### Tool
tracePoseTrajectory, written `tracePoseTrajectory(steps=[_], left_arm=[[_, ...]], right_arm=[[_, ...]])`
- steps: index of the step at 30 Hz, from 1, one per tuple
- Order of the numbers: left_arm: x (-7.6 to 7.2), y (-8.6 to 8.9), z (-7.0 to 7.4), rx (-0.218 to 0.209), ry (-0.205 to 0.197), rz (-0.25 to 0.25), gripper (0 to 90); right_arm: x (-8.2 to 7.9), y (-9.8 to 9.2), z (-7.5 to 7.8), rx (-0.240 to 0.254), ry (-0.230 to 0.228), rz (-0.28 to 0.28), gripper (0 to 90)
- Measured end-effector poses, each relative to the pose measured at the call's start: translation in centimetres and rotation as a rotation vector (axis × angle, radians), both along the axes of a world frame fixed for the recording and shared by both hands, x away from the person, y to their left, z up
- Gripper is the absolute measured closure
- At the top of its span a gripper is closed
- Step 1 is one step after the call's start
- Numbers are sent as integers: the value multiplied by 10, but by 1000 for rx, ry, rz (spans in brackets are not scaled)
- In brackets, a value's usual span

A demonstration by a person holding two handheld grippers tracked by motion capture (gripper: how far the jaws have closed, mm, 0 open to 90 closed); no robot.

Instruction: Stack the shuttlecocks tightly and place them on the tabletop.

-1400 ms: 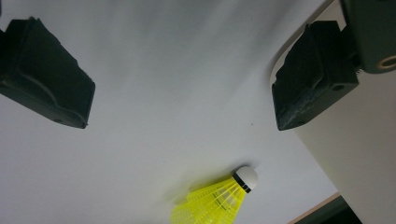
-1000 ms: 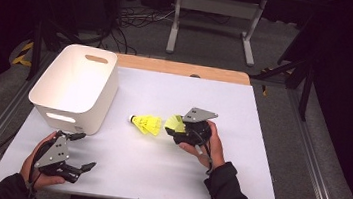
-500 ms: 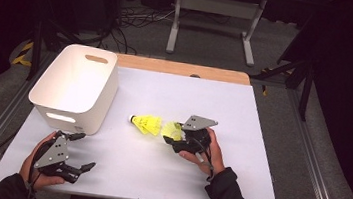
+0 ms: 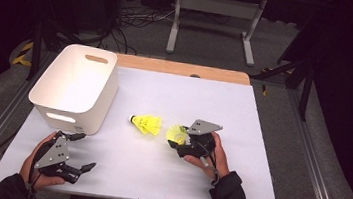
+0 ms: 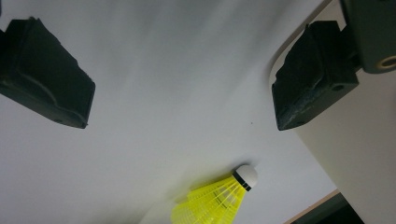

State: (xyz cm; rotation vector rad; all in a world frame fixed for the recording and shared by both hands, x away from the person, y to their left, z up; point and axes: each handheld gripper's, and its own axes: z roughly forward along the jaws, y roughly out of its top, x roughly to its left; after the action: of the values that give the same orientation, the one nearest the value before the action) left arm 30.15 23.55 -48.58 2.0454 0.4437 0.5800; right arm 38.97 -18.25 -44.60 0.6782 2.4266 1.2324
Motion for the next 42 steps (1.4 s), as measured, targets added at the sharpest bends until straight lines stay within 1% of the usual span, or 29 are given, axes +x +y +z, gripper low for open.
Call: tracePoseTrajectory(steps=[3,12,16,20,27,35,37,38,42], left_arm=[[-1,0,0,-5,-5,5,68],[0,0,0,-4,-3,4,68],[-1,-1,0,-3,-1,4,67],[0,-1,0,-1,1,3,67],[0,-1,0,3,-1,2,67],[0,-2,-1,5,4,0,68],[0,-2,-1,5,5,0,68],[0,-2,-1,6,5,0,67],[0,-2,-1,7,4,-1,67]], right_arm=[[-2,-5,1,7,-16,-6,349],[-7,-19,-1,6,-23,-15,334],[-9,-28,-1,4,-26,-33,319],[-11,-38,-2,1,-20,-47,299],[-14,-58,-7,-7,9,-86,274],[-18,-71,-17,-52,36,-124,269],[-18,-72,-19,-65,41,-128,268],[-18,-72,-22,-86,45,-131,265],[-19,-73,-24,-103,47,-140,256]])
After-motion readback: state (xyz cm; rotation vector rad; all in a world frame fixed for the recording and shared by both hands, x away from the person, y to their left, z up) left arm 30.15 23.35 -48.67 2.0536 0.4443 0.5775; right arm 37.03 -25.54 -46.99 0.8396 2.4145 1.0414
